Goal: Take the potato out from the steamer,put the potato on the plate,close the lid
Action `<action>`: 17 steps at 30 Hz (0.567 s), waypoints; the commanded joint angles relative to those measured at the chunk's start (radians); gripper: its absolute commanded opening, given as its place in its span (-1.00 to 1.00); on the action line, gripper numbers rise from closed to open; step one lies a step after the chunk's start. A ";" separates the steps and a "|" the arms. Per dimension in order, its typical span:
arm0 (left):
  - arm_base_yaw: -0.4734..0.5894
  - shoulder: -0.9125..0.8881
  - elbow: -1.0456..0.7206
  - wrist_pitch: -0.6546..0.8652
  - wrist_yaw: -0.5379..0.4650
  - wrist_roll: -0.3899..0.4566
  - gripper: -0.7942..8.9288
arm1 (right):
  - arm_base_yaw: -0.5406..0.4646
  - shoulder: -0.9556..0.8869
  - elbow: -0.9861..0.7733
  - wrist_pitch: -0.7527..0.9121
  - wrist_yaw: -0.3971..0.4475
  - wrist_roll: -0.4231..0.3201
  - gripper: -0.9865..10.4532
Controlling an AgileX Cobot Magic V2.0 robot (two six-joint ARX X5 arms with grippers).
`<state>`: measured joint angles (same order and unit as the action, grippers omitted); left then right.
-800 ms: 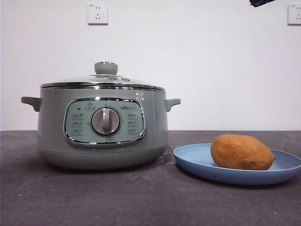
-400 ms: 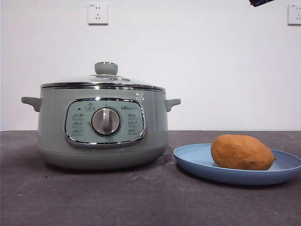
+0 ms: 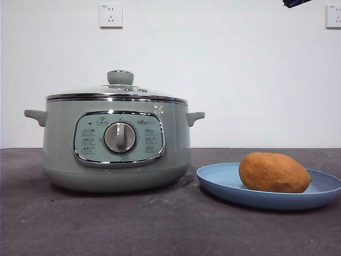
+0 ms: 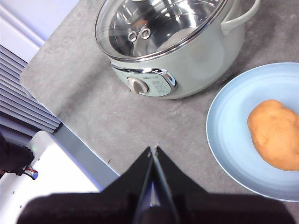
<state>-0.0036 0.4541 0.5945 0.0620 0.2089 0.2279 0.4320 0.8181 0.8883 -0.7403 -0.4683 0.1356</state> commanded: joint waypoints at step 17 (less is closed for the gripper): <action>0.012 -0.354 -0.541 0.017 -0.161 -0.078 -0.84 | 0.002 -0.001 0.005 0.001 0.003 0.005 -0.85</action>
<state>0.0048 0.1101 0.0669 0.0761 0.0544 0.1623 0.4320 0.8181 0.8883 -0.7403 -0.4683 0.1352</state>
